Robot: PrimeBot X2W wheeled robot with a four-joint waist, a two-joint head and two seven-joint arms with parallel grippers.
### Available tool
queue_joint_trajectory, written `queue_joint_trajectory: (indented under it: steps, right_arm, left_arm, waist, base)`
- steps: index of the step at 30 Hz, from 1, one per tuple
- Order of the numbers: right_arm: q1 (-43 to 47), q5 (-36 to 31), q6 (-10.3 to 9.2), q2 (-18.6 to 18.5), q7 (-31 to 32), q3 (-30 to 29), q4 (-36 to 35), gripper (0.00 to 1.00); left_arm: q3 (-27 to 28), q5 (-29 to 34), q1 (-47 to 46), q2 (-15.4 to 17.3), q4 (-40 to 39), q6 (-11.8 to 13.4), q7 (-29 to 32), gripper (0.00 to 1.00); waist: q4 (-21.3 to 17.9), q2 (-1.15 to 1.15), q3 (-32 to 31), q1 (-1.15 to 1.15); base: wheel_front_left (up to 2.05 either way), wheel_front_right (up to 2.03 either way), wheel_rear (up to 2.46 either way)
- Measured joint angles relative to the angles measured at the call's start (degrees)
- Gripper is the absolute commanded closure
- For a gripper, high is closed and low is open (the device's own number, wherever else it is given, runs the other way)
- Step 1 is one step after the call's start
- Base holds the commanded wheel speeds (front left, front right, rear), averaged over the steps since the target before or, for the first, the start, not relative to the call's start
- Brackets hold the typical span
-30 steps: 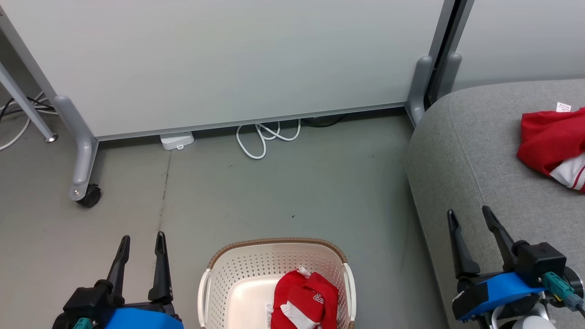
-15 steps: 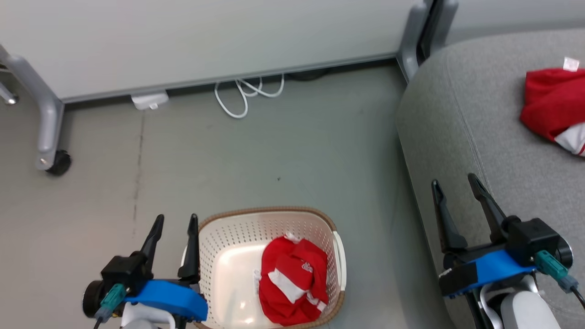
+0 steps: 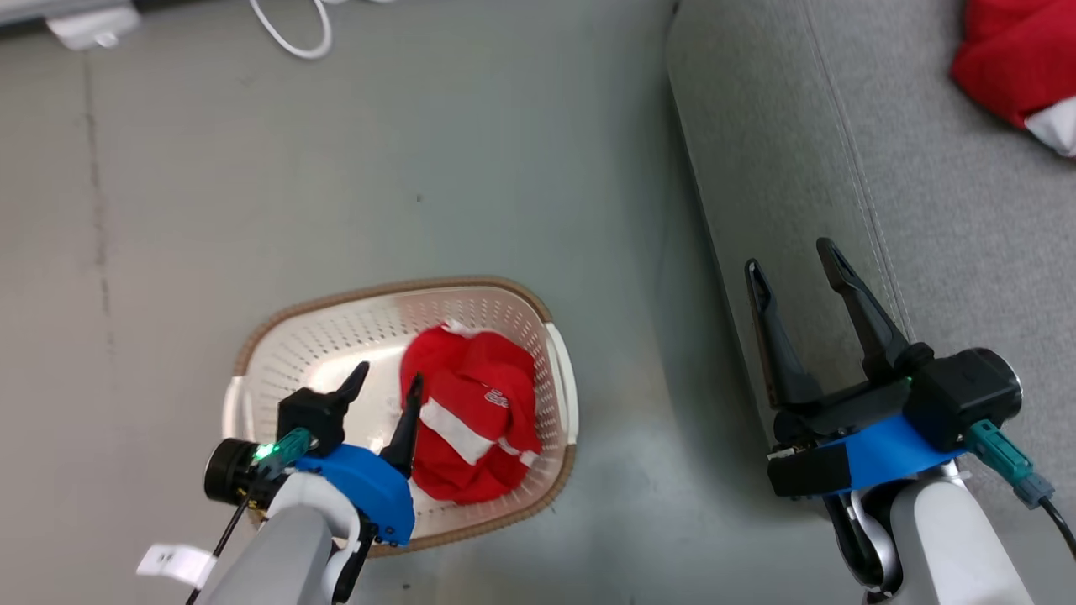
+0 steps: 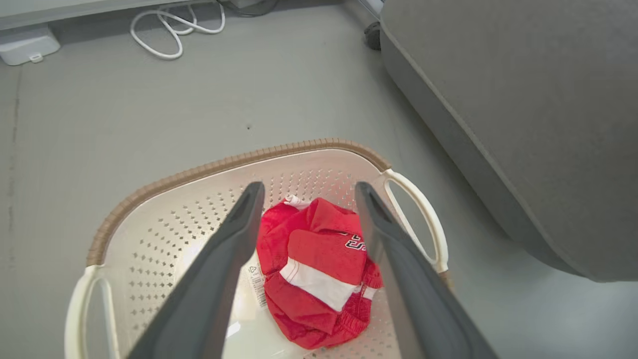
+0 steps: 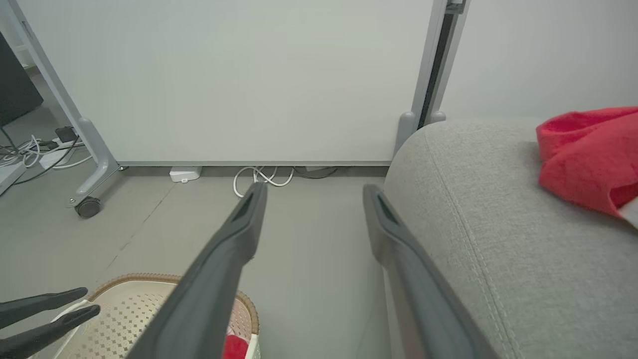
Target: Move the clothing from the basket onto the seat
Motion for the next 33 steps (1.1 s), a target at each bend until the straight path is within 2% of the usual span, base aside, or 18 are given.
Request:
queue_joint_trajectory:
  steps: [5,17,26,33]
  right_arm:
    - [-1.55,1.10,0.00,0.00,-1.11,1.52,-1.26,0.00]
    - [-3.72,4.98,0.00,-0.01,-4.26,3.67,-2.56,0.00]
    - [-4.65,6.81,0.00,0.00,-5.12,5.27,-2.37,0.00]
    - [-4.49,6.75,0.01,0.01,-5.31,5.01,-3.27,0.00]
  left_arm:
    - [-8.23,-0.79,-5.58,1.40,5.71,0.00,1.72,0.00]
    - [-19.97,-4.81,-13.72,4.60,12.66,-0.01,2.46,0.00]
    - [-24.07,-6.21,-18.82,5.78,17.52,-0.01,3.78,0.00]
    - [-25.54,-6.15,-21.55,3.85,22.25,0.42,5.42,0.00]
  waist:
    - [-2.74,0.00,5.61,0.00]
    - [-8.89,0.00,17.30,-0.01]
    - [-11.61,0.00,24.10,-0.01]
    - [-11.54,0.00,26.18,-0.01]
  base:
    - [0.00,0.00,0.00]
    - [0.00,0.00,0.00]
    - [0.00,0.00,0.00]
    - [0.00,0.00,0.00]
